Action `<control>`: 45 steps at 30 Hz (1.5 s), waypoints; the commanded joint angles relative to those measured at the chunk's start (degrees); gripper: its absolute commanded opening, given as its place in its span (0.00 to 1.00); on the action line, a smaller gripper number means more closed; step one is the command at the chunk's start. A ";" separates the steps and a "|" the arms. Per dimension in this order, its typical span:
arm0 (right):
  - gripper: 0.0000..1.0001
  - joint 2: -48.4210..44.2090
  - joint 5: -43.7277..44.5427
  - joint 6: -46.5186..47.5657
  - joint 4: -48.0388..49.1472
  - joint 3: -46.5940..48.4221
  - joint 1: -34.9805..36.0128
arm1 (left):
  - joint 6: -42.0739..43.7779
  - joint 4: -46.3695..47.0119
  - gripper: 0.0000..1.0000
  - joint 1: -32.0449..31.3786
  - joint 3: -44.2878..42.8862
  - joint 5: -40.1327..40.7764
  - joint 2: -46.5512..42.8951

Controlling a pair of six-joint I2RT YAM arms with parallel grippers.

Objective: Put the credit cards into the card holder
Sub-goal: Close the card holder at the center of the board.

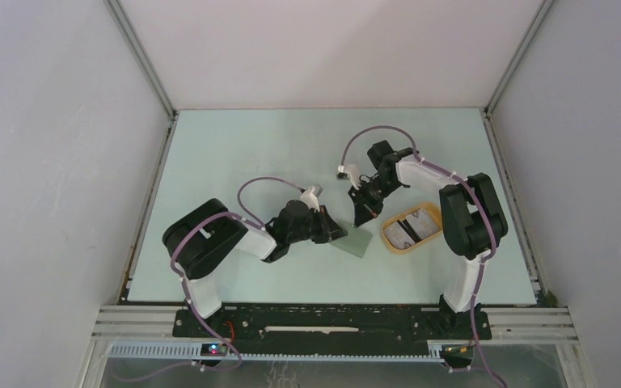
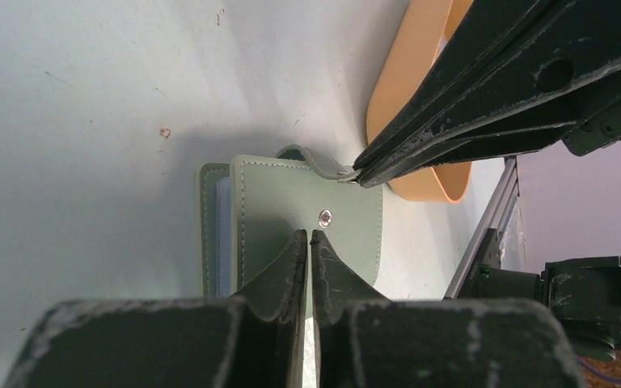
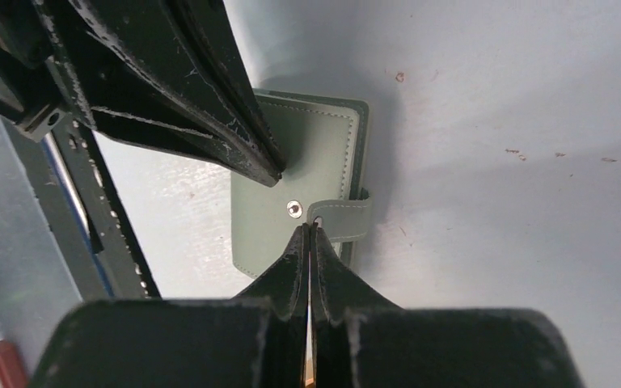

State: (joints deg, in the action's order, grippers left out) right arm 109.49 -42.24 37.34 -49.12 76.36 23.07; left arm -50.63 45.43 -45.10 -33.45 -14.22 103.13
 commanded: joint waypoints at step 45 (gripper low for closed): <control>0.00 -7.65 4.21 2.28 2.63 -2.95 4.48 | -2.87 2.12 0.07 0.13 -0.06 1.82 2.06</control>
State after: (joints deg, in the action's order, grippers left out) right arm 104.31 -35.51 39.31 -45.56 73.73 27.62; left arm -53.17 47.27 -45.08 -33.32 -13.72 104.16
